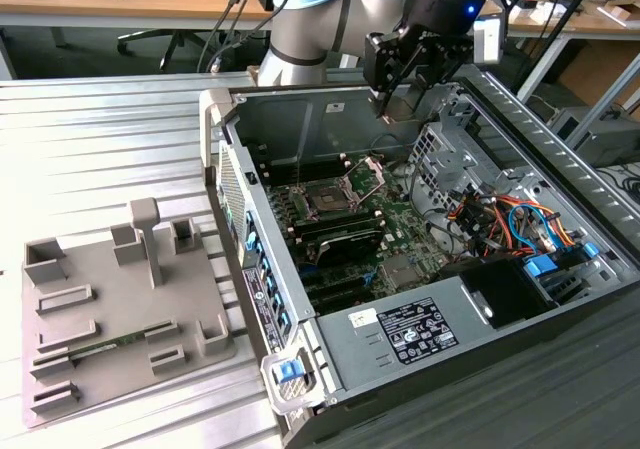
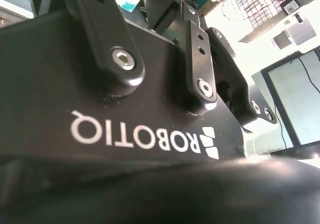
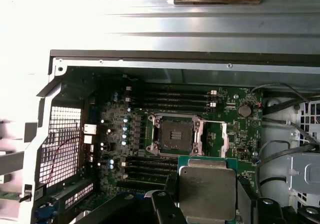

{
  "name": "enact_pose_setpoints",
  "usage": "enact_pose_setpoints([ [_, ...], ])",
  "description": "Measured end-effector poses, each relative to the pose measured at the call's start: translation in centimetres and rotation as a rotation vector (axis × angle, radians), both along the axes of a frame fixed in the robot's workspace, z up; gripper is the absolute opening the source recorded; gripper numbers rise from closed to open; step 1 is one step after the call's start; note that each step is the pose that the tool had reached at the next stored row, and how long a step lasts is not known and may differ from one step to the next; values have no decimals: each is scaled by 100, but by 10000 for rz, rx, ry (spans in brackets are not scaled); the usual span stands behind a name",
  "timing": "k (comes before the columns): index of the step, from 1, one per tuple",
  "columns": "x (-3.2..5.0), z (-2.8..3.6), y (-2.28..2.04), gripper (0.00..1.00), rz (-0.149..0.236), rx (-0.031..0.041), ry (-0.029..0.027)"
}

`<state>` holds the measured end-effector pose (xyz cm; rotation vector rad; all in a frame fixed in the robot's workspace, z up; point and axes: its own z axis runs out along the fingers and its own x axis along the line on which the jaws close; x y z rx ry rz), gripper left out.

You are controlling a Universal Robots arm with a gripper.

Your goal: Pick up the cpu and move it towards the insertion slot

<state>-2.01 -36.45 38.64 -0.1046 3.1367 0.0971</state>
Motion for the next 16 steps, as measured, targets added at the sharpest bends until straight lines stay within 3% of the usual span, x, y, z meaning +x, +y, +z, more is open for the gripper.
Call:
enact_pose_setpoints([
  [5,-1,-2,19,55,-3,1,0],
  [16,0,-5,143,55,-2,-1,0],
])
